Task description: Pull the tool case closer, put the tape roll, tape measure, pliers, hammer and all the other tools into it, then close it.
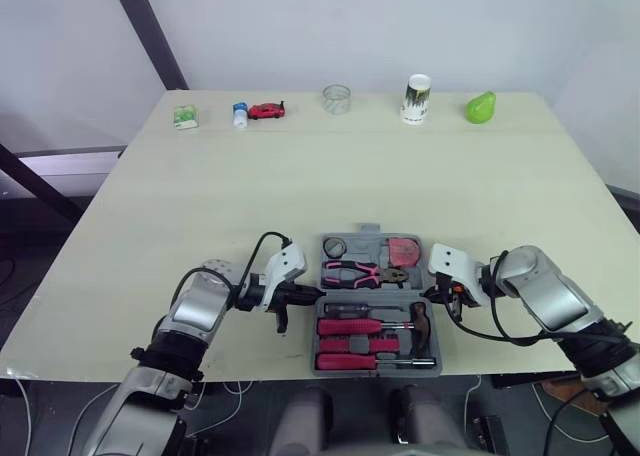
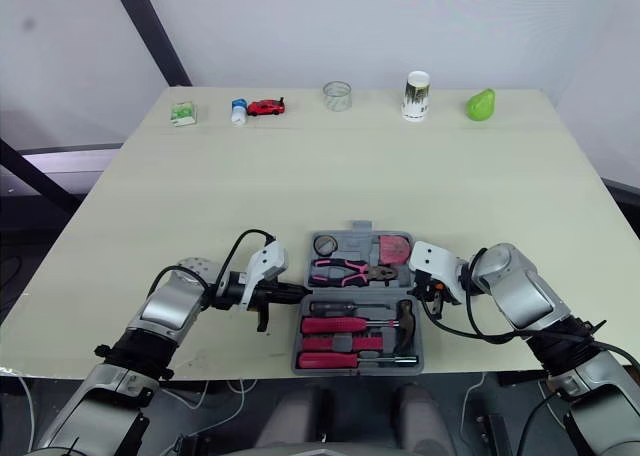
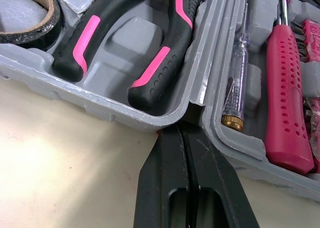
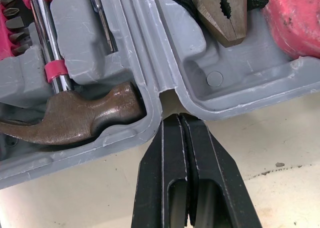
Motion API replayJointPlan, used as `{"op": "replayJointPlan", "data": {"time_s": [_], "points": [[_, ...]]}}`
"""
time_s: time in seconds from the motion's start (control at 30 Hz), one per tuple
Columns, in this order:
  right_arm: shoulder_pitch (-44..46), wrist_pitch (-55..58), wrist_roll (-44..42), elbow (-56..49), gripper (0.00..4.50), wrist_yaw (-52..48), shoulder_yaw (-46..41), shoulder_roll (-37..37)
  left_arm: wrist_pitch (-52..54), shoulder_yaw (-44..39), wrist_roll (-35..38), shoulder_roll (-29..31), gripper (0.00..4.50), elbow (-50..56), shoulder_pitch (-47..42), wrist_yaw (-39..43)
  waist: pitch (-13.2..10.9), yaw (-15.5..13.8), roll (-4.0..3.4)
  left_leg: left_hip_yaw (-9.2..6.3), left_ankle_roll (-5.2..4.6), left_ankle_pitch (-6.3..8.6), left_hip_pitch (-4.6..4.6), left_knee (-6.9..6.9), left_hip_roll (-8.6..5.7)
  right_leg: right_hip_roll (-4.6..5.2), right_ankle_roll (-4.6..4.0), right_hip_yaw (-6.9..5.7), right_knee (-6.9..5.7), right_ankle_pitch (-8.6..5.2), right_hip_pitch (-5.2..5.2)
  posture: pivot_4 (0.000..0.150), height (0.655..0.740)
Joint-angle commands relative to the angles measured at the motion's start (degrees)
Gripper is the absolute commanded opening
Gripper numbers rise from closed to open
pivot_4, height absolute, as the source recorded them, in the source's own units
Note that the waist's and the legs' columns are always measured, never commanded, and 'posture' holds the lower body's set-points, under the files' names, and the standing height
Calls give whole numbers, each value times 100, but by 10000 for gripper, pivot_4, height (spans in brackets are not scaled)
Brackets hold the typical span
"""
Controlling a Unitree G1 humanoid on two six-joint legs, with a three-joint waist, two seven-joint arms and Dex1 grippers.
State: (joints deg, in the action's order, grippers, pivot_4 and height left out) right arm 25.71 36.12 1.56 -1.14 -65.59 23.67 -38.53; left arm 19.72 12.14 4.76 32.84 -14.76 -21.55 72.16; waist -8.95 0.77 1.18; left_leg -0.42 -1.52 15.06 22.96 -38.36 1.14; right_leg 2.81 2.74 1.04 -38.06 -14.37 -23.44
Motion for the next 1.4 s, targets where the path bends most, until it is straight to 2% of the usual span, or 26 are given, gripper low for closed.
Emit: {"op": "replayJointPlan", "data": {"time_s": [0.03,0.23,0.4,0.57,0.67,0.77,0.9,0.93,1.03,1.2,1.4], "points": [[55,-134,-144,-144,114,3,-93,52,-7,124,137,-76,0,233,71,34,0,0,0,0,0,0,0,0,0,0,0,0,0,0,0,1500,7400],[18,-188,-161,-178,114,56,-175,28,-144,18,110,-69,0,192,97,-100,0,1,0,0,0,0,0,0,0,0,0,0,0,0,0,1500,7400],[-243,-125,-372,-384,114,88,-597,-275,-328,-460,443,71,0,89,217,-143,0,-6,0,-1,0,0,0,0,1,1,0,0,-1,0,0,1500,7400],[-908,-512,-1036,-694,114,76,-1513,-497,-920,-1295,1271,88,0,209,587,73,0,-13,0,-2,0,0,1,0,7,5,0,-1,1,0,0,1500,7400],[-1447,-782,-1853,-969,114,49,-2406,-243,-916,-1792,1822,137,0,451,921,214,0,-3,0,-2,0,0,-1,0,9,5,0,-1,0,0,1,1500,7400],[-2230,-1446,-2160,-1079,7994,-196,-2994,-328,-900,-2117,2101,306,8151,518,1253,312,0,-19,0,-2,0,0,-3,3,16,6,0,0,1,0,3,1500,7400],[-3125,-1855,-2589,-1207,26821,-267,-3767,-332,-865,-2426,2365,515,26397,497,1629,463,-2,-22,-2,1,0,0,-6,3,15,11,1,1,6,0,7,1500,7400],[-3373,-1999,-2629,-1210,33633,-271,-3976,-340,-895,-2528,2415,562,32902,463,1722,494,-1,-32,-2,2,0,0,-9,2,15,11,2,2,6,0,9,1500,7400],[-4382,-2385,-2814,-1221,45000,-287,-4828,-228,-1143,-2890,2433,848,44714,12,2085,734,-1,-28,-2,0,0,1,-20,3,15,10,1,-1,9,-1,21,1500,7400],[-5523,-2619,-3063,-1239,45000,-249,-5887,-75,-1460,-3229,2370,1141,44714,-451,2446,813,-1,-21,-3,3,0,1,-25,5,18,9,-1,0,10,-4,21,1500,7400],[-5921,-2153,-3465,-1657,45000,-253,-6048,-238,-1514,-3127,2396,1104,44714,-41,2442,791,3,-17,3,14,0,1,-34,3,25,17,-18,4,11,-14,25,1500,7400]]}}
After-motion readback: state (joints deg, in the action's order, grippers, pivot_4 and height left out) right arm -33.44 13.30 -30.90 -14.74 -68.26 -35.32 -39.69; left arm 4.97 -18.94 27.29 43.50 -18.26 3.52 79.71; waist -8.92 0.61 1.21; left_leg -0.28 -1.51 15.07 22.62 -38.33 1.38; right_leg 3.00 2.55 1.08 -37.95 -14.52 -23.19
